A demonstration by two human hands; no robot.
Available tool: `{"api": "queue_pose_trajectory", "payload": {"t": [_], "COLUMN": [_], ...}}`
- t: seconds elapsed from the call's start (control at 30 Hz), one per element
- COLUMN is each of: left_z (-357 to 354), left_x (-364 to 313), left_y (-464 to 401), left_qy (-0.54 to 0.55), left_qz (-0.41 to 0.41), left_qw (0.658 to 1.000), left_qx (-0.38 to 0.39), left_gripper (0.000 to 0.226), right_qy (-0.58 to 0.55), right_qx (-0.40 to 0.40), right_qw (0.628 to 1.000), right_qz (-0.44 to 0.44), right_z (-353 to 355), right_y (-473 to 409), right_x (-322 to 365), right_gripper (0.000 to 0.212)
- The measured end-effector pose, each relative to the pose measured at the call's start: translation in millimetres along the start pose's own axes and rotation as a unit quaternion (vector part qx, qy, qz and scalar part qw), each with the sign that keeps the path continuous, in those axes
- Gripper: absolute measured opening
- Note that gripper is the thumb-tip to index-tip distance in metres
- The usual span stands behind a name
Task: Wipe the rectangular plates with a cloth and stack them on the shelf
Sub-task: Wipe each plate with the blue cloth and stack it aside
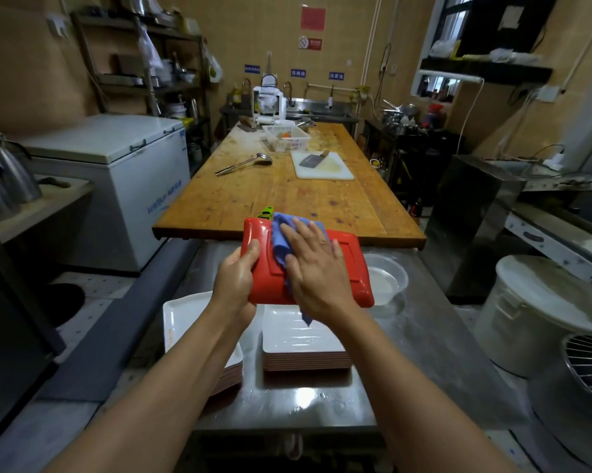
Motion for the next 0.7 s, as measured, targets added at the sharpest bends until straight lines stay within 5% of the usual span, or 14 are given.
{"api": "queue_pose_trajectory", "payload": {"t": [0.37, 0.57, 0.7], "left_z": [33.7, 50.1, 59.3], "left_x": [-8.7, -11.3, -10.6], "left_y": [-3.0, -6.9, -6.3], "left_qy": [0.065, 0.068, 0.029], "left_qz": [0.039, 0.067, 0.050], "left_qw": [0.996, 0.993, 0.996], "left_qx": [-0.050, -0.072, -0.073], "left_gripper": [0.020, 0.030, 0.026], "right_qy": [-0.195, -0.280, -0.270], "right_qx": [-0.082, -0.162, -0.131], "right_qw": [0.953, 0.909, 0.910], "right_qz": [-0.216, -0.262, -0.285], "right_z": [-2.7, -12.9, -19.5], "right_y": [7.6, 23.7, 30.3], "right_x": [-44.5, -41.2, -45.5], "right_gripper": [0.038, 0.023, 0.021]}}
Point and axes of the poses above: each hand's wrist, its own y-axis away from the middle knuckle, its own z-axis out of the back of the hand, x = y × z, the point moved 1 cm from there along -y, towards the middle knuckle, and after that the axes turned 6 degrees about -x, right-handed, at the moved point
